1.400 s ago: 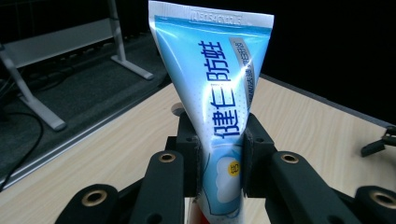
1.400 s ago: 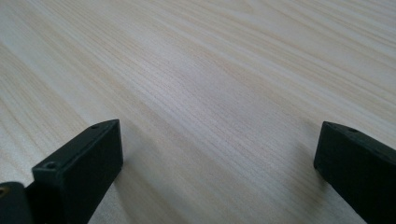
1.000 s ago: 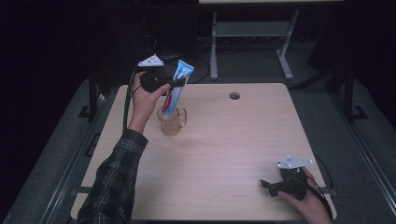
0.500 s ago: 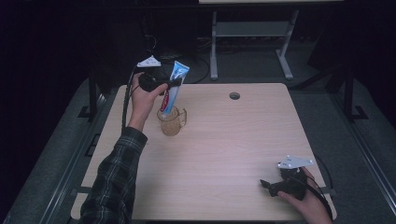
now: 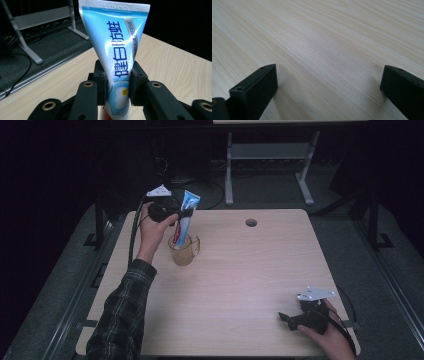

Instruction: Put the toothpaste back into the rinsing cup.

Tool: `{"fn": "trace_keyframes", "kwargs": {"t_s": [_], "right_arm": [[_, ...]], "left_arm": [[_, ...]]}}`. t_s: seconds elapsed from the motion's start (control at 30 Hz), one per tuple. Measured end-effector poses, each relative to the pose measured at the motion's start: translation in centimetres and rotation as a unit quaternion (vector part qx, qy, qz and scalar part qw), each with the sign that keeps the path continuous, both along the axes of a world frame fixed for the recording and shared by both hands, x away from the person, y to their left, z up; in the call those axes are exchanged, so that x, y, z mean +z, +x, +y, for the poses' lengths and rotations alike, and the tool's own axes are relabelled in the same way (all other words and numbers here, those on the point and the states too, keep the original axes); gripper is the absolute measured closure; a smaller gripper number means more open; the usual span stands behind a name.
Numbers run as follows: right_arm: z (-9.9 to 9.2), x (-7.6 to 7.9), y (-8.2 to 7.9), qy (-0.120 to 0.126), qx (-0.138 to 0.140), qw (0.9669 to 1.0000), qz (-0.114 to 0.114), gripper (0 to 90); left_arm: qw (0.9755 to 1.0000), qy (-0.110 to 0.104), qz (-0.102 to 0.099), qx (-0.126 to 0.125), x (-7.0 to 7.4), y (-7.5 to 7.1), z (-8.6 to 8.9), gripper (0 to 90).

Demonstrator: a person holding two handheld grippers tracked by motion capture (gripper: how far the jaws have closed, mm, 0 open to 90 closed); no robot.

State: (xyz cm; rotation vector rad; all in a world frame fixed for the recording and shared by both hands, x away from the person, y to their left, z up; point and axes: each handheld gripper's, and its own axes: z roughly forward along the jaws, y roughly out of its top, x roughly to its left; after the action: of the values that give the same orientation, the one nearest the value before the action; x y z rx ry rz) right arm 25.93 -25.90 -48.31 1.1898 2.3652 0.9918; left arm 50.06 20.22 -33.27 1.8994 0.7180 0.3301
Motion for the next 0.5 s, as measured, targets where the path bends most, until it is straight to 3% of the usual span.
{"fn": "trace_keyframes", "kwargs": {"t_s": [0.23, 0.5], "right_arm": [[0.0, 0.0, 0.0, 0.0, 0.0, 1.0, 0.001, 0.6], [0.0, 0.0, 0.0, 0.0, 0.0, 1.0, 0.001, 0.6]], "left_arm": [[0.9999, 0.001, 0.014, 0.0, -1.6, -0.2, 0.5, 71.9], [0.9999, 0.004, 0.015, -0.001, -2.5, -0.7, 0.8, 71.9]]}}
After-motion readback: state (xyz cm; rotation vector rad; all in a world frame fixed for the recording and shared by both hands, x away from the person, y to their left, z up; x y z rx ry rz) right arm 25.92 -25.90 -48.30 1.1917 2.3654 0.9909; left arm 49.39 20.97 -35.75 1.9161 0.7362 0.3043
